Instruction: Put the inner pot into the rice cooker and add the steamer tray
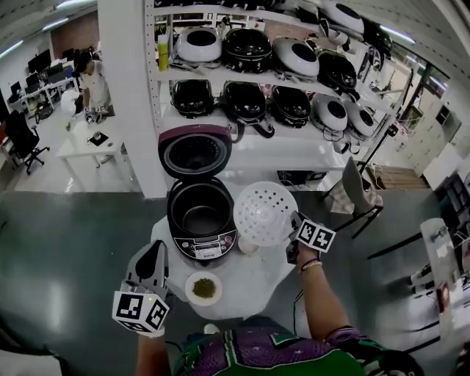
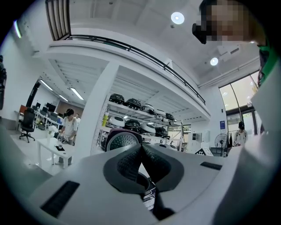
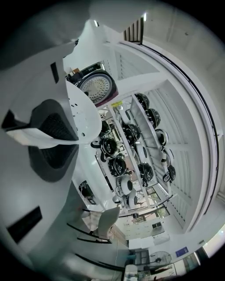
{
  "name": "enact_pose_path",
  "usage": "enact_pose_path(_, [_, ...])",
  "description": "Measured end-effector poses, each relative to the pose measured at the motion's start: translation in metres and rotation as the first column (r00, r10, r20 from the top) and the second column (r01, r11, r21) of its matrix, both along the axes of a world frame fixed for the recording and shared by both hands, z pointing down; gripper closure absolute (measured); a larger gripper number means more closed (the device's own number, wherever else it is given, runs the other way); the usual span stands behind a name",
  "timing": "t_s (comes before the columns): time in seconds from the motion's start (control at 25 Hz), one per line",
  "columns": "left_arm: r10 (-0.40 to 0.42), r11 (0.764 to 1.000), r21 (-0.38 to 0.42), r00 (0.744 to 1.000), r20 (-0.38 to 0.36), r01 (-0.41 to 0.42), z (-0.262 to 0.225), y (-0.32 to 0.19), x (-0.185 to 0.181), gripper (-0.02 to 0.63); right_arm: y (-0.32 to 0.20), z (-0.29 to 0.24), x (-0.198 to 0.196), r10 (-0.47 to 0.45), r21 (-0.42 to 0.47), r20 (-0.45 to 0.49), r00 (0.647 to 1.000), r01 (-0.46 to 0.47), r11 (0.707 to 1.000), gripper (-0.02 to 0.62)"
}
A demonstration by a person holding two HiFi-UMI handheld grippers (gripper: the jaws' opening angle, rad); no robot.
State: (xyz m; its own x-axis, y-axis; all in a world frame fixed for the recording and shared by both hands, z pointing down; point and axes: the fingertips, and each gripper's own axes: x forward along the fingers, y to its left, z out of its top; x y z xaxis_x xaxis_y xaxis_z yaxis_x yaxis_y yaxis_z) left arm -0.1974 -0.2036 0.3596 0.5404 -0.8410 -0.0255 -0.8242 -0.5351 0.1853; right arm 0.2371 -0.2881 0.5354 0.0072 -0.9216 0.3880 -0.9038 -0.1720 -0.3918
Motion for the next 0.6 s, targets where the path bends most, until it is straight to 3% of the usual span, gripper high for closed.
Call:
enact_pose_path(0.28, [-0.018, 1.000, -0.021, 0.999, -0.036, 0.017, 0.019, 0.002, -0.020, 0.584, -0.005, -0.009, -0.042, -0.059, 0.015, 0.013, 0.998, 0.059, 0.998, 0.575])
enact_pose_path(0.6, [-0.090, 0.996, -0.022, 0.996, -0.024, 0.090, 0.011, -0.008, -0.039, 0.584, -0.059, -0.013, -0.095, -0.187, 0.014, 0.041, 0.982, 0.186, 0.982, 0.575])
